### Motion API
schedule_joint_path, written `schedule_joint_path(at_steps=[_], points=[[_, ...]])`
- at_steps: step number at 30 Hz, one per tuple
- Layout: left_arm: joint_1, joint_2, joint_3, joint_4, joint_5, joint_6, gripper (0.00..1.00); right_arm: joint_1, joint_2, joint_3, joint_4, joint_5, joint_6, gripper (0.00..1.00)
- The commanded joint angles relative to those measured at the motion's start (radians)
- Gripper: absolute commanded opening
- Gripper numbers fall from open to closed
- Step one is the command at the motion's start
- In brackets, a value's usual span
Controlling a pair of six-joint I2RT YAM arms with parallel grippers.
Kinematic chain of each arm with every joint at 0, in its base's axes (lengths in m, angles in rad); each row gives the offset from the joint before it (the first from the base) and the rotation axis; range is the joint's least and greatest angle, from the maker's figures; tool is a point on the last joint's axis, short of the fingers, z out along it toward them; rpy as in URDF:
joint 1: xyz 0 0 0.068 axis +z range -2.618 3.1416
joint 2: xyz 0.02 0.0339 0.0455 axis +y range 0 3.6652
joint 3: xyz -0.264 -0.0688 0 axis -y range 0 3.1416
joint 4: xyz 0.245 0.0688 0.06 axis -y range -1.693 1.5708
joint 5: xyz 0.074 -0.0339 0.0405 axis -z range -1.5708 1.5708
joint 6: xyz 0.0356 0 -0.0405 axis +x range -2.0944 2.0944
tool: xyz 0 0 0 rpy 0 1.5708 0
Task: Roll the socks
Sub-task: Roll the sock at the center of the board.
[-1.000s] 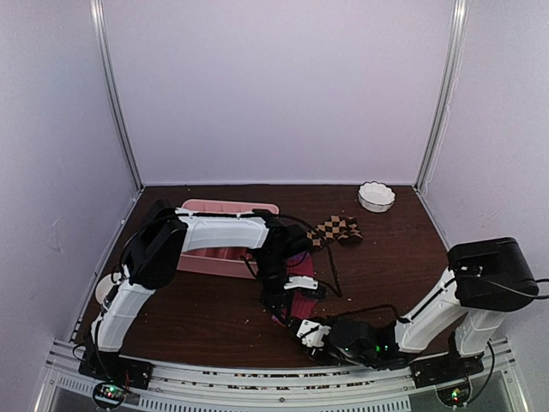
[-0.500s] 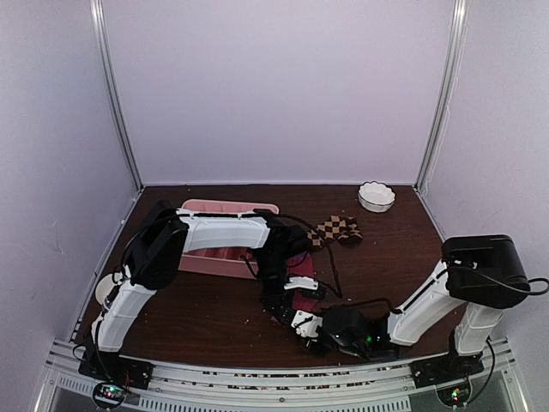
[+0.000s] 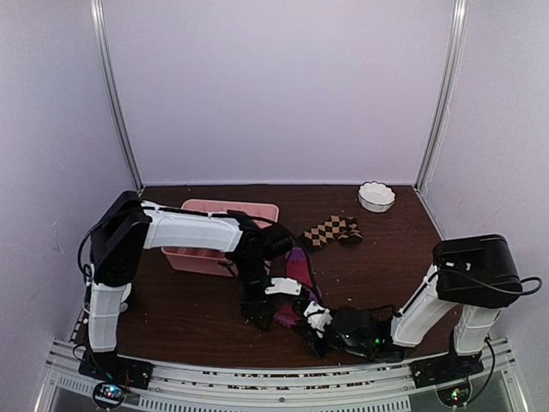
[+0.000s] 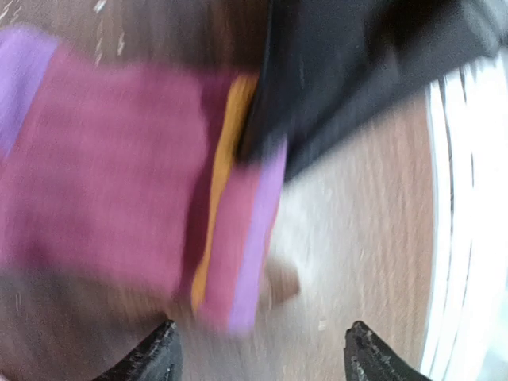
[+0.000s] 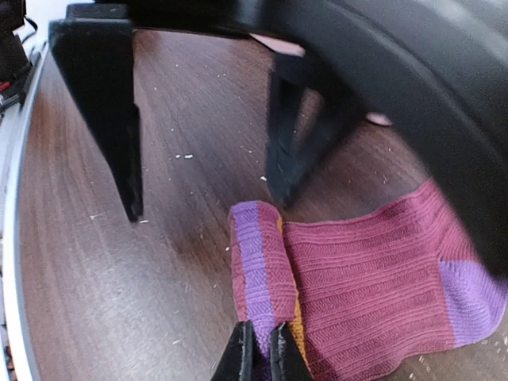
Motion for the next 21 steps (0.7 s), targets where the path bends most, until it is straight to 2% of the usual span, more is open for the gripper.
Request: schedule_joint_path(at_steps=[1, 4, 8, 15, 21], points=[[0.015, -0.162, -0.187, 0.226, -0.074, 0.017, 0.71, -0.002, 0.061, -0.088, -0.145, -0.121, 0.156, 0.00], [0.011, -0.244, -0.312, 0.344, -0.041, 0.035, 0.69, -0.024, 0.085, -0.103, -0.086, -0.176, 0.236, 0.00], [-0.012, -0.301, -0.389, 0.439, -0.030, 0.085, 0.65, -0.078, 0.151, -0.104, -0.048, -0.259, 0.321, 0.00], [-0.069, -0.275, -0.373, 0.526, -0.090, 0.153, 0.58, -0.144, 0.211, -0.126, 0.001, -0.352, 0.399, 0.00], [-0.078, -0.212, -0.333, 0.549, -0.107, 0.202, 0.47, -0.156, 0.200, -0.127, -0.030, -0.376, 0.394, 0.00]])
